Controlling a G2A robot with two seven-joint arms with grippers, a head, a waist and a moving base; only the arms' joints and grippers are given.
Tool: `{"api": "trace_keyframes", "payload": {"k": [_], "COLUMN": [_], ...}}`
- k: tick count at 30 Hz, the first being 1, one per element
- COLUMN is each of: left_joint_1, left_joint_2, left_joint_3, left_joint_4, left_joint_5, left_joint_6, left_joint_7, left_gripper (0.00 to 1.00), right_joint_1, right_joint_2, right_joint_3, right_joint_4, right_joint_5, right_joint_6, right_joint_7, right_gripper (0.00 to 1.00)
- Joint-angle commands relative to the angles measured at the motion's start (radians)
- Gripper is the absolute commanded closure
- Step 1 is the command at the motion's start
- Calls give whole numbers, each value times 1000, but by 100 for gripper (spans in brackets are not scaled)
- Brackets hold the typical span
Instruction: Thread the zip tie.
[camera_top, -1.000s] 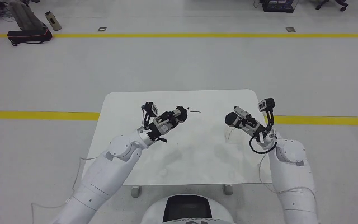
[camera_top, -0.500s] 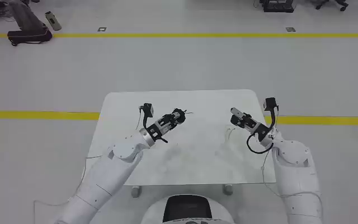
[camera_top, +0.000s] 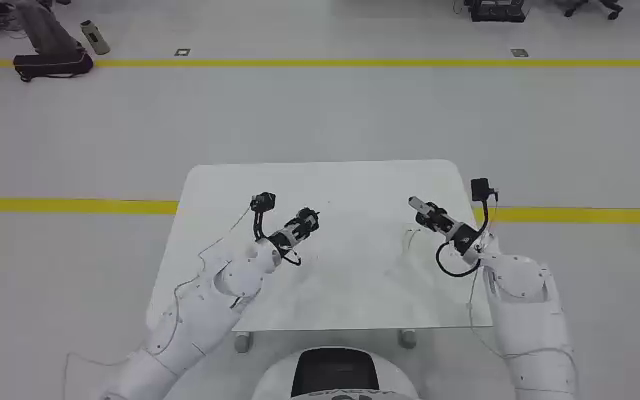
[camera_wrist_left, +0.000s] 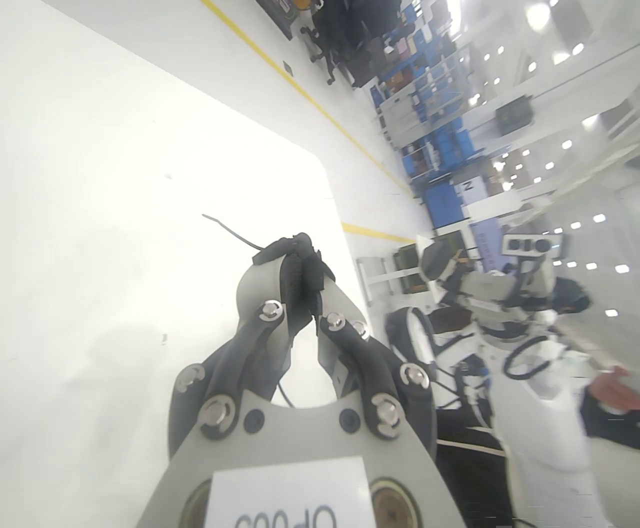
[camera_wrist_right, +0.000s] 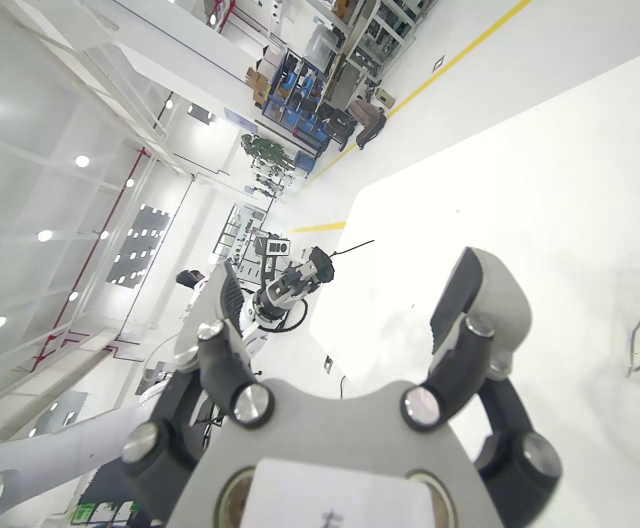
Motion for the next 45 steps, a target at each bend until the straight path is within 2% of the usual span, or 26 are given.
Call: {"api": "trace_keyframes", "payload": {"k": [1, 6, 8, 10, 12, 14, 25, 45], "left_joint_1": [0, 0, 0, 3, 1, 3, -2, -2], "left_joint_2": [0, 0, 0, -3, -4, -6, -13, -13], "left_joint_3": [-1, 0, 9, 9, 15, 13, 7, 7], "left_joint_4": [0, 0, 3, 5, 12, 12, 21, 21], "left_joint_5": [-13, -9, 34, 28, 63, 39, 31, 31], "left_joint_6": [-2, -1, 6, 6, 12, 3, -9, -9], "left_joint_7": [-1, -1, 9, 25, 33, 33, 39, 39], "left_gripper": [100, 100, 100, 100, 100, 100, 100, 100], "right_joint_1": [0, 0, 0, 0, 0, 0, 0, 0], "right_joint_2": [0, 0, 0, 0, 0, 0, 0, 0], "right_joint_3": [0, 0, 0, 0, 0, 0, 0, 0], "right_joint_4": [0, 0, 0, 0, 0, 0, 0, 0], "right_joint_5": [1, 1, 1, 1, 1, 1, 1, 1], "right_joint_6": [0, 0, 0, 0, 0, 0, 0, 0], "right_joint_7": [0, 0, 0, 0, 0, 0, 0, 0], "right_gripper": [0, 0, 0, 0, 0, 0, 0, 0]}}
